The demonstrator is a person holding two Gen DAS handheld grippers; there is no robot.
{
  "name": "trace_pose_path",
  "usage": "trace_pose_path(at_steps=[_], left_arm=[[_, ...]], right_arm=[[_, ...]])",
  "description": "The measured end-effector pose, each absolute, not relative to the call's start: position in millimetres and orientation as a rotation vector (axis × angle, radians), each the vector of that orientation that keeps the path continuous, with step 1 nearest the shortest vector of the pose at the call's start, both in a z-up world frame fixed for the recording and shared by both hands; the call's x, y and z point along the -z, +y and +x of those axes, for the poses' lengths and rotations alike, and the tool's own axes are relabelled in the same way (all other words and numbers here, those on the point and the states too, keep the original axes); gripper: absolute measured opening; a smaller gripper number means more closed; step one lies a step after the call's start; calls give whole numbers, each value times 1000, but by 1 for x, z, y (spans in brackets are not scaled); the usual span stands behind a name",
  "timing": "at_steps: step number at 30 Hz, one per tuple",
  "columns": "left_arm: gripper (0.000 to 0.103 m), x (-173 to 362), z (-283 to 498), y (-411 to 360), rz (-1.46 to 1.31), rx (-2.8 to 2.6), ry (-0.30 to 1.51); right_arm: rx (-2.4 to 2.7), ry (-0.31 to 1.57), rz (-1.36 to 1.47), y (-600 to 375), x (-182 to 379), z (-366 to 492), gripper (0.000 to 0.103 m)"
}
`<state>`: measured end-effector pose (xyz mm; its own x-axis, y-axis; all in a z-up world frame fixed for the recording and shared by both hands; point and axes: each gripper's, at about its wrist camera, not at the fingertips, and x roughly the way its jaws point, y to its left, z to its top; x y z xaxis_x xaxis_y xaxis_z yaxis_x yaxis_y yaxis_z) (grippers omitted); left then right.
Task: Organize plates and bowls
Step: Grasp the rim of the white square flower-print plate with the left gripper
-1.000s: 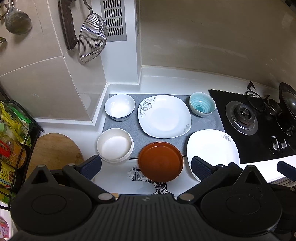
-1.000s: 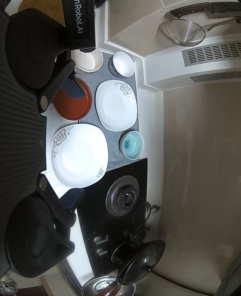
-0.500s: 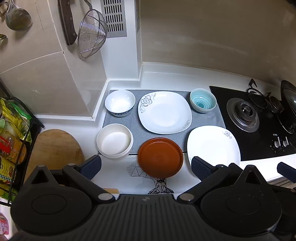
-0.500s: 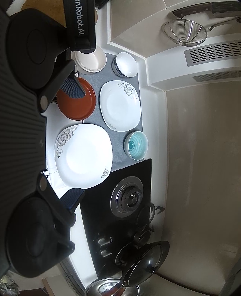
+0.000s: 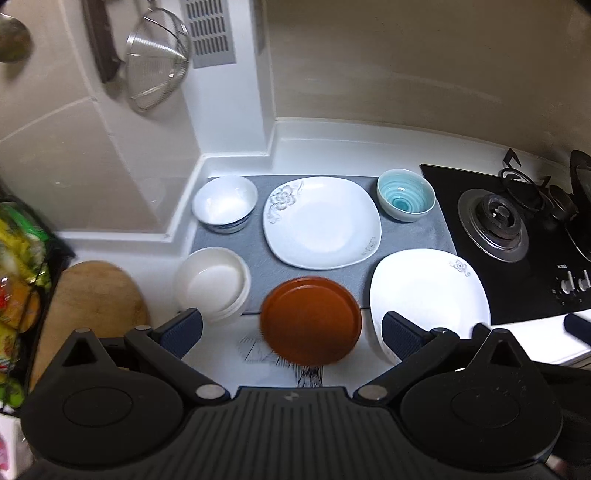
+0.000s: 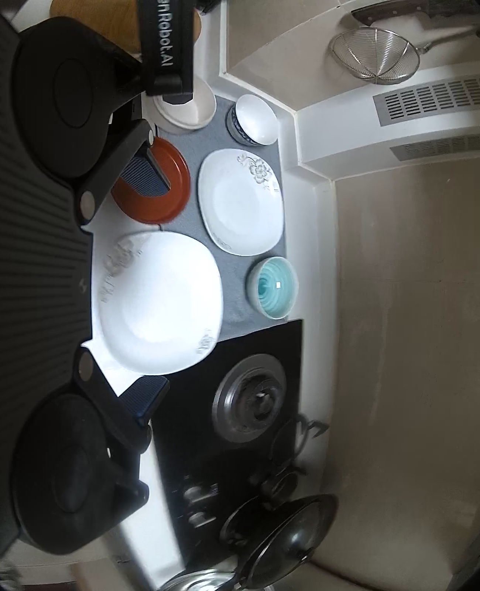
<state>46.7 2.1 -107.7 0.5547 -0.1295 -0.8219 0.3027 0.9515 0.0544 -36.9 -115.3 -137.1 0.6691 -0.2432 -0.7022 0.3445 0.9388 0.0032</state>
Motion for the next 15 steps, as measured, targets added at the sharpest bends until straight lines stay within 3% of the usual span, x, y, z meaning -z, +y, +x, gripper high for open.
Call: trace_pose_path(at_steps=[5, 9, 13, 15], left_arm=[[102, 186, 68, -3, 99, 387, 918], [99, 244, 88, -19, 51, 480, 1033], [79, 282, 111, -41, -32, 522, 1178], [78, 296, 121, -45, -135, 540, 1214]], right_arm=[[13, 575, 184, -186, 206, -50, 103], [-45, 622, 268, -251, 257, -44, 103], [-138, 678, 374, -306, 288, -34, 102], [-170, 716, 426, -324, 303, -27, 99]])
